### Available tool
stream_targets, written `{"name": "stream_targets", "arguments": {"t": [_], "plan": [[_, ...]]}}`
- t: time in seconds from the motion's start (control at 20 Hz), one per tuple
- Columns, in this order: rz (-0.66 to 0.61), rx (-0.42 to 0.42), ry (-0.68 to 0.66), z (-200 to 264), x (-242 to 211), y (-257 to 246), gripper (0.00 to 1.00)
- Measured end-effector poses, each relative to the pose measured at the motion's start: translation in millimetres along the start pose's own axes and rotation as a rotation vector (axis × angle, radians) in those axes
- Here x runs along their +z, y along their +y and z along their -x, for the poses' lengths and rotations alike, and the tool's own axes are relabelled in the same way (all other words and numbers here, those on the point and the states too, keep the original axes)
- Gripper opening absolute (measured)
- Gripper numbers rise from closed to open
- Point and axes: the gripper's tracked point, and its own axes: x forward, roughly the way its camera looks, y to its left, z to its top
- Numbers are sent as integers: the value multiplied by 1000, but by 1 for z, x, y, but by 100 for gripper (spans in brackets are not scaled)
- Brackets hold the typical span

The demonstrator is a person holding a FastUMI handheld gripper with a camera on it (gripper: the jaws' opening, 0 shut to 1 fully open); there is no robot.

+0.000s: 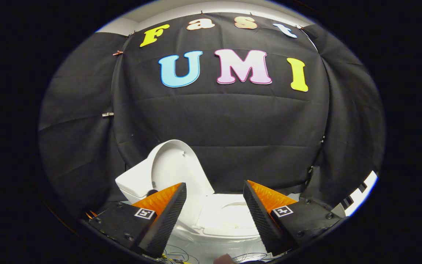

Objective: Open the toilet lid.

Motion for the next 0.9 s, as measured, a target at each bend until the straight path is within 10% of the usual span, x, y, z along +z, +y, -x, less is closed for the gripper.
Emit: {"name": "stream_targets", "arguments": {"t": [0.9], "plan": [[21, -71, -264, -12, -55, -214, 99]]}}
